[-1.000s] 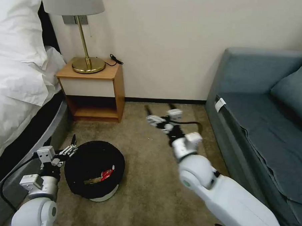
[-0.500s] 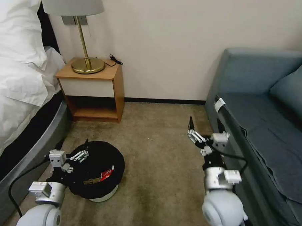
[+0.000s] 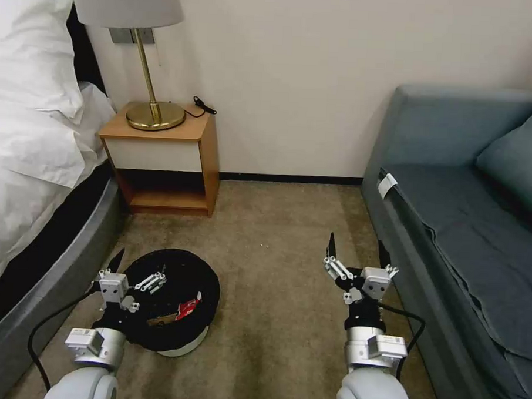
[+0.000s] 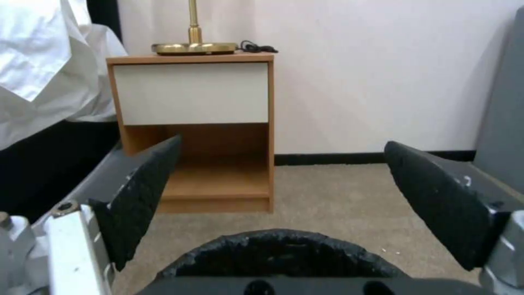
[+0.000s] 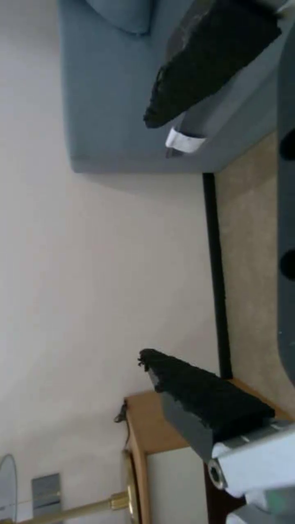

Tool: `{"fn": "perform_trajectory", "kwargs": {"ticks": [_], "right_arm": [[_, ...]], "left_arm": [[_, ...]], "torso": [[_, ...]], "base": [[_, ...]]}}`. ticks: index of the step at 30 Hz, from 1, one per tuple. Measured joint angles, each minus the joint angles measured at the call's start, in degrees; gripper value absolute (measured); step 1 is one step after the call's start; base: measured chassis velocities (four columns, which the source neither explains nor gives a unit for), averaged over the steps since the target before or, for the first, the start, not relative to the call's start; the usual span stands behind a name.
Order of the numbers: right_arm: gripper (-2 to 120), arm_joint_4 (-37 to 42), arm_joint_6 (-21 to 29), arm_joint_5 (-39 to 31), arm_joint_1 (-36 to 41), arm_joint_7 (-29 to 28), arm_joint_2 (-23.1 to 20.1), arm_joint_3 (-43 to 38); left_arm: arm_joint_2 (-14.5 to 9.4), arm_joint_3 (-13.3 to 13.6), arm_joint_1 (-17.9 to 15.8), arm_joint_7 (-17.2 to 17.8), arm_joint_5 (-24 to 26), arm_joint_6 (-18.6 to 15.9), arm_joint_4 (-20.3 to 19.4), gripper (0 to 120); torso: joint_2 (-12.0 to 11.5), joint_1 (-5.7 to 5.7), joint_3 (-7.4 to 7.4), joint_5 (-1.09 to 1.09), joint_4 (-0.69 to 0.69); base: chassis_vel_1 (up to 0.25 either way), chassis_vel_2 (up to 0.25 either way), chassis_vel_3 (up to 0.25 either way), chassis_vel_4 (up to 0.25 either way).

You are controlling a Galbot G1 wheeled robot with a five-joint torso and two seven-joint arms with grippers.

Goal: Pick up the trash bin, then pick up the garbage on the floor and place it into the trash bin.

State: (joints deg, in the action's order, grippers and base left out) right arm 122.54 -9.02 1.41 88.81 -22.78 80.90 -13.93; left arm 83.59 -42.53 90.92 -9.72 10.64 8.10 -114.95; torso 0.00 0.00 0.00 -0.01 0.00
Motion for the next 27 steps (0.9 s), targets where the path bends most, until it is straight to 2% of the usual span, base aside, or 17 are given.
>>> {"fn": "perform_trajectory", "kwargs": {"ticks": [9,27], "right_arm": [[100,-0.61,-1.03,1.16,1.79,0.06,0.93,0.87],[100,-0.29,-0.97,1.22,2.12,0.10,0.77,0.95]], "left_arm": [[0.05,0.27,0.13,0.35,0.07,1.11,0.29,100],[0.00,0.16,0.46,0.66,0.18,1.19,-0.26,100]], "torso": [[0.00,0.00,0.00,0.00,0.00],[0.00,0.00,0.00,0.00,0.00]], "base": [[0.000,0.000,0.000,0.000],[0.000,0.000,0.000,0.000]]}}
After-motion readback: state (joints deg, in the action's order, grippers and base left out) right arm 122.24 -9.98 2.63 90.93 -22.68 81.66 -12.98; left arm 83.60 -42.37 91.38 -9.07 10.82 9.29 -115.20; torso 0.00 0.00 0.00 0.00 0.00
